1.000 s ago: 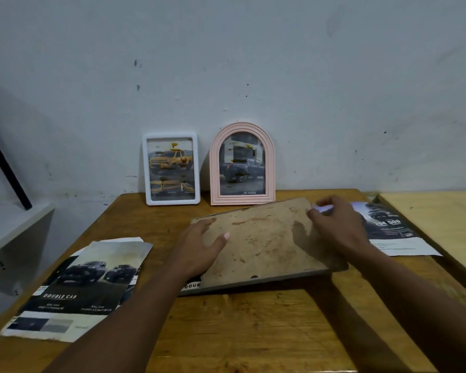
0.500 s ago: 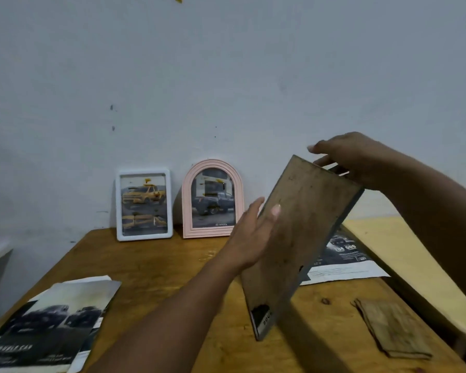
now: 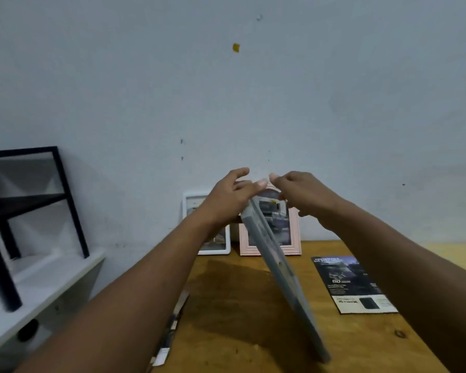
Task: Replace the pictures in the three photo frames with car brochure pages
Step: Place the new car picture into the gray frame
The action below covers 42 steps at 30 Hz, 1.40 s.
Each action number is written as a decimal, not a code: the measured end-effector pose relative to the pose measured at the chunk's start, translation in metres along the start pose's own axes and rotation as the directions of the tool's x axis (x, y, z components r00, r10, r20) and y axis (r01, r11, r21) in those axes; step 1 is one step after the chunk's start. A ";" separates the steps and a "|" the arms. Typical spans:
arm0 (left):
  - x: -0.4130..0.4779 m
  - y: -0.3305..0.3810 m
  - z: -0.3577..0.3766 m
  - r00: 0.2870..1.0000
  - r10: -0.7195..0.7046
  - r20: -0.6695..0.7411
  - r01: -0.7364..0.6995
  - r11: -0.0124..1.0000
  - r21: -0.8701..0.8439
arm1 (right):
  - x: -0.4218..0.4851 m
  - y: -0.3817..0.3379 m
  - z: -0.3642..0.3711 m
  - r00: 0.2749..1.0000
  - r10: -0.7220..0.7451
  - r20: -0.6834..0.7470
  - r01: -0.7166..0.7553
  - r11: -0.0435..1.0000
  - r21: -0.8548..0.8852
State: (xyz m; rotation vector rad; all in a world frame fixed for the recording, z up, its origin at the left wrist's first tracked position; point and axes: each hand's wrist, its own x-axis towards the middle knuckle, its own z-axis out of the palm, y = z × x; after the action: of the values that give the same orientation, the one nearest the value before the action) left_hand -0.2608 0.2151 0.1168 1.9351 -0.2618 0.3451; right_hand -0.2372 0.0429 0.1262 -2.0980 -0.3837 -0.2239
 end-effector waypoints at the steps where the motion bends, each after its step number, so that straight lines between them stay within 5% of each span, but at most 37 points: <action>1: -0.003 -0.007 -0.007 1.000 -0.018 0.001 0.018 1.000 0.003 | -0.005 0.009 0.009 1.000 0.009 -0.005 -0.009 1.000 -0.025; 7: -0.028 -0.054 -0.037 0.983 -0.183 0.012 0.183 0.972 -0.150 | -0.039 0.113 0.050 0.982 0.188 0.014 -0.177 0.947 -0.268; 13: -0.061 -0.125 -0.025 0.925 -0.380 0.022 0.376 0.901 -0.218 | -0.075 0.196 0.064 0.919 0.395 0.016 -0.377 0.888 -0.264; 19: -0.088 -0.186 0.029 0.888 -0.455 0.072 0.451 0.890 0.062 | -0.096 0.217 0.069 0.946 0.282 -0.161 -0.325 0.817 -0.477; 23: -0.097 -0.206 0.048 0.949 -0.311 0.049 0.235 0.804 0.547 | -0.101 0.226 0.072 0.962 0.204 -0.184 -0.273 0.780 -0.563; 26: -0.091 -0.206 0.056 0.981 -0.167 0.102 0.035 0.662 0.748 | -0.098 0.226 0.070 0.957 0.237 -0.169 -0.291 0.801 -0.523; 30: -0.085 -0.181 0.098 0.957 -0.049 0.286 -0.177 0.685 0.707 | -0.099 0.219 0.045 0.952 0.260 -0.160 -0.303 0.866 -0.398; 35: -0.087 -0.140 0.183 0.852 0.044 0.522 -0.388 0.722 0.573 | -0.125 0.231 -0.025 0.937 0.222 -0.270 -0.334 0.798 -0.502; 42: -0.096 -0.127 0.236 0.769 -0.064 0.636 -0.440 0.668 0.600 | -0.198 0.264 -0.091 0.885 0.424 -0.192 -0.459 0.729 -0.508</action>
State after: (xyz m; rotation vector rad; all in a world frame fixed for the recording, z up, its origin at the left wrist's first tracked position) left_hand -0.2792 0.0464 -0.1119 2.8073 -0.8984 -0.1019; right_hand -0.3282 -0.2010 -0.0966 -2.6625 0.2720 -0.1177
